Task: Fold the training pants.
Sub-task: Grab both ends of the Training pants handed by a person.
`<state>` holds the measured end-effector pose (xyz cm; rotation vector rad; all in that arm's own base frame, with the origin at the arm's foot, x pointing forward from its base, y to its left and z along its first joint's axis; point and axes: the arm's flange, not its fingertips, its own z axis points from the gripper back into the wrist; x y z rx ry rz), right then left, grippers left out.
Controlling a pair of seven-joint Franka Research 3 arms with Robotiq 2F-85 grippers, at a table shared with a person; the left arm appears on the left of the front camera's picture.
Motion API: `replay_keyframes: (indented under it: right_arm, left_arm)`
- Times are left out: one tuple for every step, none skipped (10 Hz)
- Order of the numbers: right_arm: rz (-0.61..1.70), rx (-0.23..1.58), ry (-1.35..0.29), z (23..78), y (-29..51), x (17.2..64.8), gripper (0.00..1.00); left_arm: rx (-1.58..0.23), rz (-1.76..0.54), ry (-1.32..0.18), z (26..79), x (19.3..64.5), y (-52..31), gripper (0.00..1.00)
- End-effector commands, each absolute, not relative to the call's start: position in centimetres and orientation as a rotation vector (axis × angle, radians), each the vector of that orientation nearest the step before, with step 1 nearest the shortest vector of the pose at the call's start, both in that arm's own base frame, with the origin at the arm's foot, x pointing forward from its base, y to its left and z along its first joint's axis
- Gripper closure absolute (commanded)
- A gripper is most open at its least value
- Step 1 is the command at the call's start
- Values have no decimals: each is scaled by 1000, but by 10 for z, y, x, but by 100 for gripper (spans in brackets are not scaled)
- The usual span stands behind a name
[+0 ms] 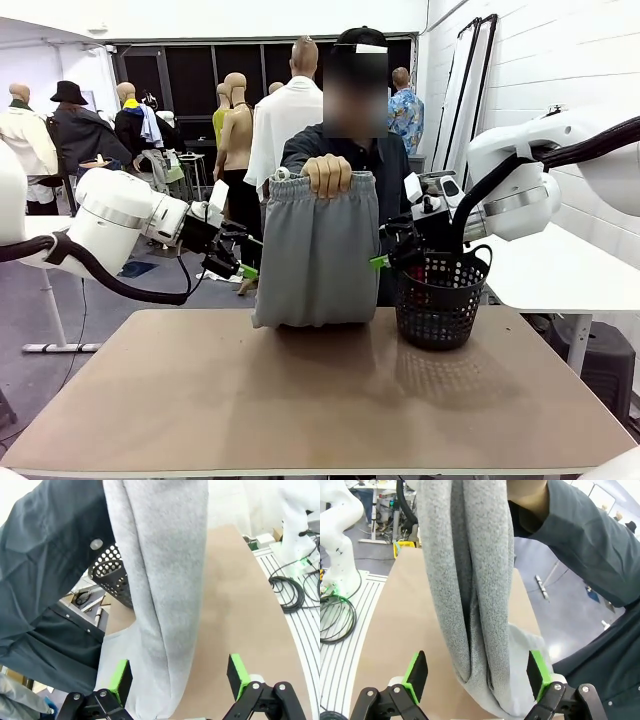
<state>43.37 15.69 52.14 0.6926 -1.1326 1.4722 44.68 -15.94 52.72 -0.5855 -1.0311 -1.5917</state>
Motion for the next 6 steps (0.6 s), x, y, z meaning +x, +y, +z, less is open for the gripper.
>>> replay_keyframes:
  right_arm:
    - [1470,725,-1192,523,160,433,0]
    - [1473,737,-1201,524,161,431,0]
    - [1473,753,-1210,524,162,430,0]
    - [1472,765,-1219,525,162,430,0]
    - [1467,783,-1233,525,162,429,0]
    - [1461,805,-1240,526,162,428,0]
  left_arm:
    - [-607,-1544,-1095,528,447,-167,0]
    - [-613,-1513,-1130,529,445,-173,0]
    - [-624,-1503,-1152,530,443,-179,0]
    - [-653,-1506,-1151,532,440,-183,0]
    - [-665,-1499,-1157,535,437,-186,0]
    - [-680,-1480,-1168,539,434,-189,0]
